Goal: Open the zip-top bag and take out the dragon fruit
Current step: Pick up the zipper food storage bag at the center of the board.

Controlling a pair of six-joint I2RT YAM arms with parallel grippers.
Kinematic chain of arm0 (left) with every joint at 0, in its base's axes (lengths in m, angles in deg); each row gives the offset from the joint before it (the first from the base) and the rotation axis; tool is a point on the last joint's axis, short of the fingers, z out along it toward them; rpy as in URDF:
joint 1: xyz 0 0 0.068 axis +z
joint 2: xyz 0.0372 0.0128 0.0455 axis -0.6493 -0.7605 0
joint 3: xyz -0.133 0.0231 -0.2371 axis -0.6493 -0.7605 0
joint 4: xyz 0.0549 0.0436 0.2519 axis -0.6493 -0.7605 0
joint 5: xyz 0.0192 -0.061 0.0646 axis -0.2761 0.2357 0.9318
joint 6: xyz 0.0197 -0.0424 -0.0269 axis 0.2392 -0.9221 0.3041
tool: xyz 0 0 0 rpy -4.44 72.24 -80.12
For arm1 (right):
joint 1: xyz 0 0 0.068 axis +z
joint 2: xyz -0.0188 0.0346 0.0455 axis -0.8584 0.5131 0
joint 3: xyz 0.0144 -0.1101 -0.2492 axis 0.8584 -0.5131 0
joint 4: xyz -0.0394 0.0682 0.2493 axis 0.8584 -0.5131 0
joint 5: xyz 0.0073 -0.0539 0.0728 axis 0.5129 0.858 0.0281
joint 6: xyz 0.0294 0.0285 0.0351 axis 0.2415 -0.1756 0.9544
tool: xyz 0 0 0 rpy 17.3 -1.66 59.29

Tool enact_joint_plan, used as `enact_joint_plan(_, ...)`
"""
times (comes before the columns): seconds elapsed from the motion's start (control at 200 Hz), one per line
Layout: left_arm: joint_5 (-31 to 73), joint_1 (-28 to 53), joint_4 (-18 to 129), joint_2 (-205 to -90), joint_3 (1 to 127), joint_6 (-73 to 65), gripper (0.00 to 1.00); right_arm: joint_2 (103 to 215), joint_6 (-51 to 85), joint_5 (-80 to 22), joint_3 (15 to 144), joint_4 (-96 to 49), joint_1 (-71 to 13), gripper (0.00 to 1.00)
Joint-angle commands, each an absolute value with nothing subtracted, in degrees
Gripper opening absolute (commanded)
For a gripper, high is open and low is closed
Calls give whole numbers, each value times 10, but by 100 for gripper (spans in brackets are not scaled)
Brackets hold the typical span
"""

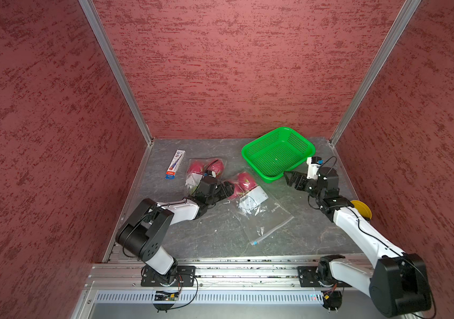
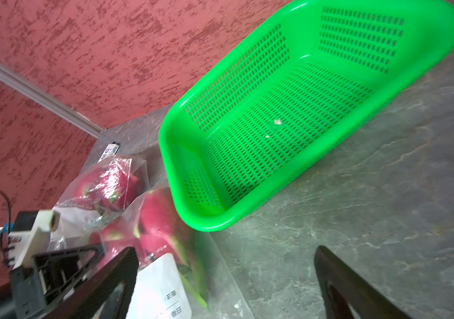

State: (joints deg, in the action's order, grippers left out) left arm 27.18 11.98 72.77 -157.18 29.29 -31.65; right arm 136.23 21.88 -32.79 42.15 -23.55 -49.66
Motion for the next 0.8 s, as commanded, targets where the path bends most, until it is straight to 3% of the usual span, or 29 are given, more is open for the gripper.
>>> enact_joint_plan(0.0, 281, 133, 787, -1611, 322, -331, 95, 1374, 214, -343, 422, -239, -454, 99)
enact_joint_plan(0.406, 227, 172, 842, -1705, 401, -354, 92, 1423, 264, -330, 372, -181, -245, 99)
enact_joint_plan(0.661, 195, 190, 826, -1665, 381, -347, 93, 1534, 313, -309, 363, -52, -212, 97)
enact_joint_plan(0.792, 144, 201, 711, -1592, 364, -299, 95, 1565, 323, -312, 367, -5, -212, 97)
